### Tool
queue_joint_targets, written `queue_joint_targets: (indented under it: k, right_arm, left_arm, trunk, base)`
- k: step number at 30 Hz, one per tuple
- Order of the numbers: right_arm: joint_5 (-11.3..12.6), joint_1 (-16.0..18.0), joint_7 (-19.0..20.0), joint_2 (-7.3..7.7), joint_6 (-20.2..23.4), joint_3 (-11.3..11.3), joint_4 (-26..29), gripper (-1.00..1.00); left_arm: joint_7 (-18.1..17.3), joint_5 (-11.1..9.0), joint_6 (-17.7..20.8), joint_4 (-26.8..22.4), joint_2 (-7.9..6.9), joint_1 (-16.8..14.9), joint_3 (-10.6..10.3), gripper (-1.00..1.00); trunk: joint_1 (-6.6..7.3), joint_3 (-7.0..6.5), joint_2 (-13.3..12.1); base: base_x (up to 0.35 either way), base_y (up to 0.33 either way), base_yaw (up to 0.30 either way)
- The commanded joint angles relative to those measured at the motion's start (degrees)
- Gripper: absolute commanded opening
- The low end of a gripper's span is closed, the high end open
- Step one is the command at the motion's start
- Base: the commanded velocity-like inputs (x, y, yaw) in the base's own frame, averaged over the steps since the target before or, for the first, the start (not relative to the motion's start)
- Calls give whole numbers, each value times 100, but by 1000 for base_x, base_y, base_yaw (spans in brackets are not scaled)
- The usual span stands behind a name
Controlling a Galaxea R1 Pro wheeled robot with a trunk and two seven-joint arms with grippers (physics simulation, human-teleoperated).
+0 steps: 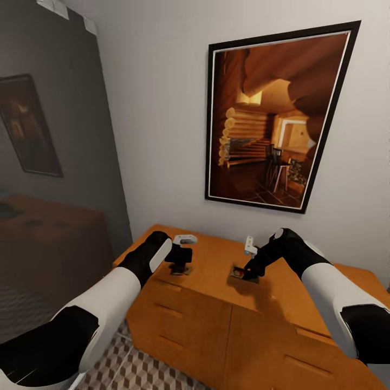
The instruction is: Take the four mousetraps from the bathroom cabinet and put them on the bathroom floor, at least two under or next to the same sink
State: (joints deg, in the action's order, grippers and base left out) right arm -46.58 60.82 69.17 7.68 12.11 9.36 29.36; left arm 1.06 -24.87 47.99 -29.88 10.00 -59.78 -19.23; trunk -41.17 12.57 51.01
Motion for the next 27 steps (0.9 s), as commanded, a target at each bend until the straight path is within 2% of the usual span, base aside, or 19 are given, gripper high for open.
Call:
queue_joint_targets:
  k: [1, 27]
  right_arm:
    - [0, 0, 0, 0, -1, 0, 0, -100]
    - [0, 0, 2, -21, 0, 5, 0, -100]
  left_arm:
    - [-1, 17, 0, -1, 0, 1, -2, -100]
    - [-9, 18, 5, -1, 0, 2, -2, -100]
  trunk:
    - [23, -18, -42]
    - [594, -485, -1085]
  base:
    - [-224, 216, 0]
    - [-224, 216, 0]
